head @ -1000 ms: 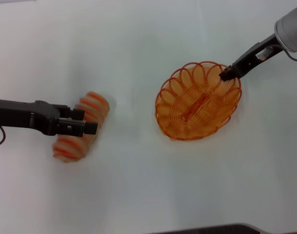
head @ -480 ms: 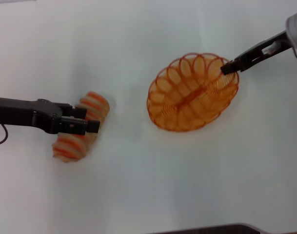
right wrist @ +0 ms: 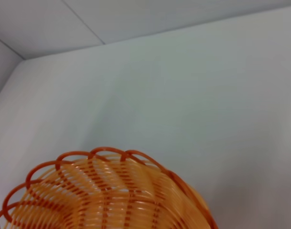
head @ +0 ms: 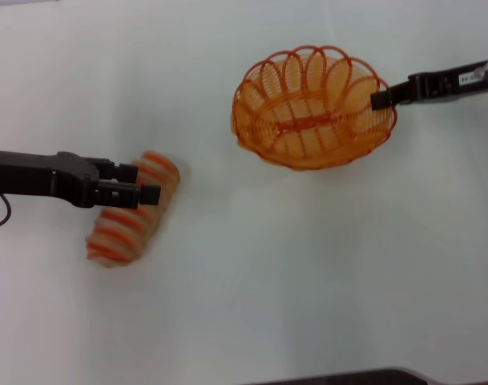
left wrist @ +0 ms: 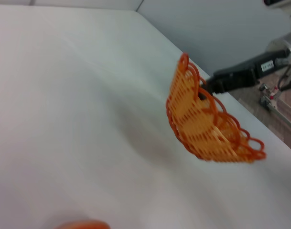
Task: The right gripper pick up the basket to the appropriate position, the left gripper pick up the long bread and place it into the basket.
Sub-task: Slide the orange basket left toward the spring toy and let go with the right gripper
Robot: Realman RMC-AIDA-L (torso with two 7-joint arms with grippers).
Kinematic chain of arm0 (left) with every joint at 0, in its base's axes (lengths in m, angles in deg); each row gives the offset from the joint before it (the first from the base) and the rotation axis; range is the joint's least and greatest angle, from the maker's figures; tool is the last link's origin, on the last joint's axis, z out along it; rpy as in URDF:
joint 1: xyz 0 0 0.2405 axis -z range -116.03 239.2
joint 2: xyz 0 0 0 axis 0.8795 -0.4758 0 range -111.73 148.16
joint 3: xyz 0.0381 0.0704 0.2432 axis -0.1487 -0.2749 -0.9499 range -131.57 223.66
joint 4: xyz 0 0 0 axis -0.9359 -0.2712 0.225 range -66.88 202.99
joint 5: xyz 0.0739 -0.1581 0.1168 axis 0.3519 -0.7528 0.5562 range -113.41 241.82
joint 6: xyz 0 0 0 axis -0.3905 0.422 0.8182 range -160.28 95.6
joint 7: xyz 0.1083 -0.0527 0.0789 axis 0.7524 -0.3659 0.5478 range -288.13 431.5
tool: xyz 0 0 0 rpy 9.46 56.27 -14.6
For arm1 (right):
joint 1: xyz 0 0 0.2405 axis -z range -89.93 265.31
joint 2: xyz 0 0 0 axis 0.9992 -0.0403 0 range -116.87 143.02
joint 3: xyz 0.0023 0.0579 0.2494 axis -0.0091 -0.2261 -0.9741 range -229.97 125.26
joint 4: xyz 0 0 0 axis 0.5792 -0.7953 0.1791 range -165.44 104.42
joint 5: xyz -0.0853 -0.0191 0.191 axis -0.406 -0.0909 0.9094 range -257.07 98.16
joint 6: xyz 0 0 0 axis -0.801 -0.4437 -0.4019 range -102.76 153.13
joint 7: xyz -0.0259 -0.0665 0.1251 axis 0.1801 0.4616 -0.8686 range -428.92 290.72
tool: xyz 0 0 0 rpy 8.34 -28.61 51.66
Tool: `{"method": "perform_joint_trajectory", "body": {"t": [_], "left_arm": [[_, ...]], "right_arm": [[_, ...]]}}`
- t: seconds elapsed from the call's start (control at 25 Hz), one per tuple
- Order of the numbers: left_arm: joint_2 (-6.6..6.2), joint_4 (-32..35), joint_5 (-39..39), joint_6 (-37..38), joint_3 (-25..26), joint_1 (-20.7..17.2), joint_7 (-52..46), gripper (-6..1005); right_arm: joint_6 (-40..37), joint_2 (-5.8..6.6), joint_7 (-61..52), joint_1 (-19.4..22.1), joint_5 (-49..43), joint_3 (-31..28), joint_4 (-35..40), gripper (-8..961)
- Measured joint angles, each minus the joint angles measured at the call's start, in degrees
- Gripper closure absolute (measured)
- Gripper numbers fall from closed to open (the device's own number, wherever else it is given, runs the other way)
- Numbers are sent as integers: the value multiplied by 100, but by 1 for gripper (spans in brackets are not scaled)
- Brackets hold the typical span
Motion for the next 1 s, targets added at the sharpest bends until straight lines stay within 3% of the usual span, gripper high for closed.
{"method": "perform_joint_trajectory", "body": {"t": [0.4, 0.72, 0.8, 1.0], "left_arm": [[21, -26, -4, -126, -18, 102, 18, 187], [43, -33, 10, -133, -12, 64, 36, 187], [46, -38, 17, -133, -9, 57, 39, 187], [46, -39, 29, -131, -15, 52, 41, 187]], "right_arm": [[836, -70, -296, 56, 24, -47, -840, 870], [983, -113, -262, 22, 72, -176, -946, 863], [991, -117, -255, 22, 106, -176, -947, 681], [992, -89, -198, 125, 287, -201, -828, 471]]}}
